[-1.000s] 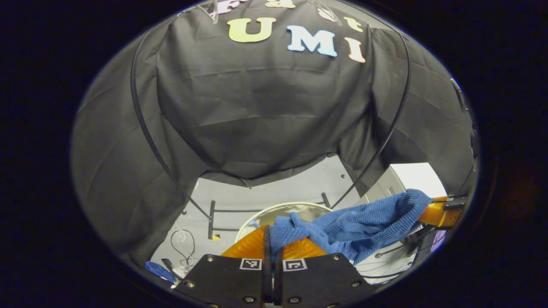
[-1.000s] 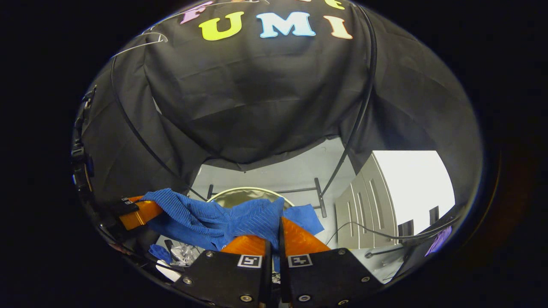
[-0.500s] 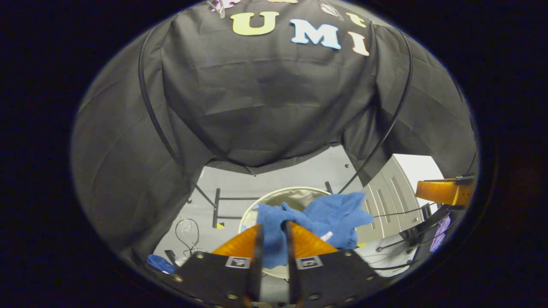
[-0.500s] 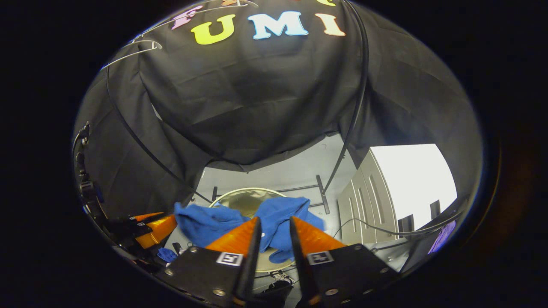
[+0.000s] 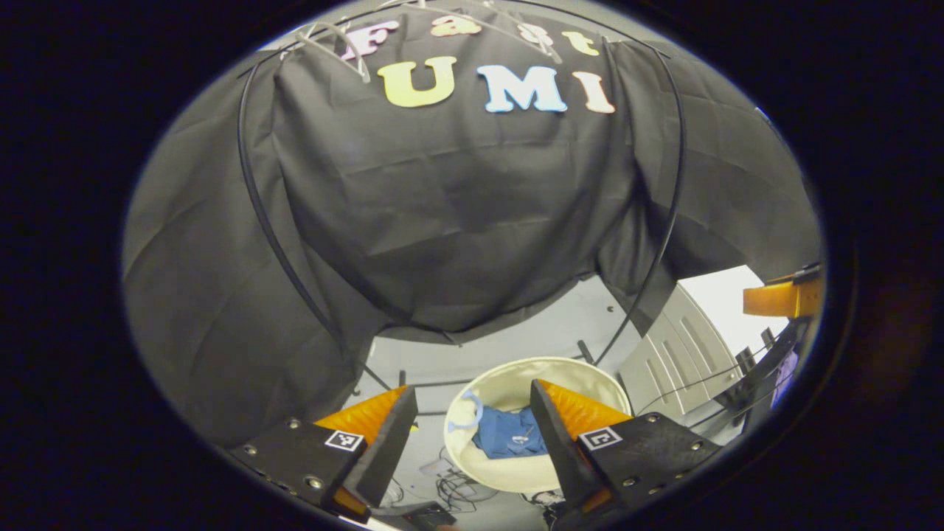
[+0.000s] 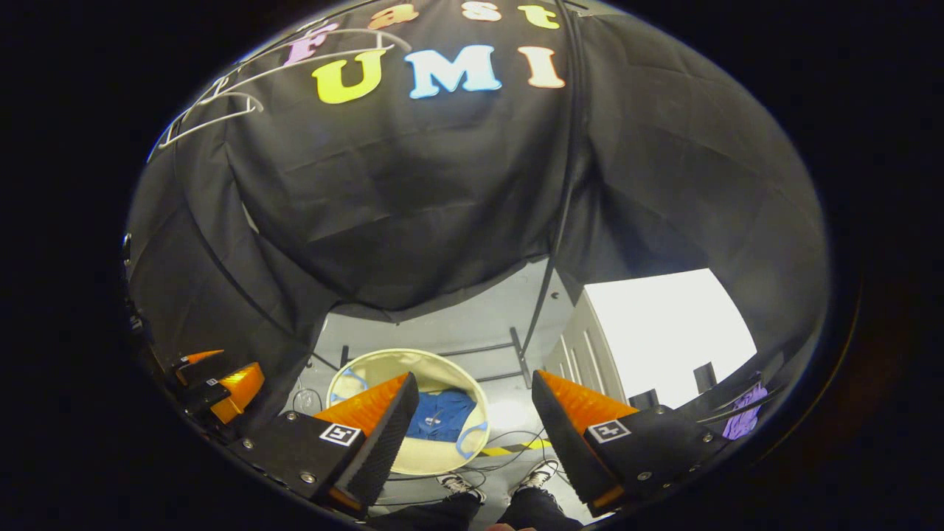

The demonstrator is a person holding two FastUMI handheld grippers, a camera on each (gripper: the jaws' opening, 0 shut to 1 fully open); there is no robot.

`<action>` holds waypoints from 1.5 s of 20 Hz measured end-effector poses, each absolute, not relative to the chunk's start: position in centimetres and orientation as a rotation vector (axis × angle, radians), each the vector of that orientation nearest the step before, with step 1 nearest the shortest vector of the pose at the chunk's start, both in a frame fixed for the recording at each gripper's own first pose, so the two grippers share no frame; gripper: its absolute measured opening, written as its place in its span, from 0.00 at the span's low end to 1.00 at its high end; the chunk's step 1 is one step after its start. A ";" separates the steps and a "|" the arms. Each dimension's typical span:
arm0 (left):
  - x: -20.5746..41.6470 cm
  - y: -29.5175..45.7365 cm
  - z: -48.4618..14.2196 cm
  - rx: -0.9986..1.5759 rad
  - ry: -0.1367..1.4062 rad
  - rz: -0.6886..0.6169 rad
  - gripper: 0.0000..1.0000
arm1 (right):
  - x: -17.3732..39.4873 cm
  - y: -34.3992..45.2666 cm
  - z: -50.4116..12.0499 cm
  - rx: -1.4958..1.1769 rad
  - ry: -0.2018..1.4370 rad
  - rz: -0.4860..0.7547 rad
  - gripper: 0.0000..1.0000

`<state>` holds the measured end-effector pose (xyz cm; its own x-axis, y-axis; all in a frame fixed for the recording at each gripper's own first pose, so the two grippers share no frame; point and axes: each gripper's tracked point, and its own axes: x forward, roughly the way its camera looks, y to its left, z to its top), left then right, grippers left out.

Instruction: Grasp the clothes on the hanger with both hands and then place them into the laundry hamper below.

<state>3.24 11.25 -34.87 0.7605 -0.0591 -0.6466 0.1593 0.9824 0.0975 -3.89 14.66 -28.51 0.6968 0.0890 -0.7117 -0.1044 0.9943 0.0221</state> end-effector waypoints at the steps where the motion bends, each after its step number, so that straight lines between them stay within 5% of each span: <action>1: 3.4 10.9 -33.4 0.155 0.678 -0.120 0.89 | -3.6 13.6 -27.5 -0.010 0.768 0.090 0.95; 11: 4.1 3.0 -16.7 0.060 0.450 -0.087 0.89 | 0.1 5.5 -17.5 0.049 0.517 0.082 0.96; 21: 2.1 -3.6 0.5 0.004 0.166 0.078 0.89 | 4.1 -3.8 -4.8 0.056 0.187 0.145 0.95; 30: -2.5 -3.2 7.4 -0.054 -0.020 0.205 0.89 | 4.9 -10.2 2.6 0.001 0.008 0.145 0.93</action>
<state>-2.54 -3.17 7.39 0.9788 0.2044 0.0148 -0.2033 0.9775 -0.0559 4.92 -10.15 2.61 0.9894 0.1450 -0.0076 -0.1450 0.9894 0.0015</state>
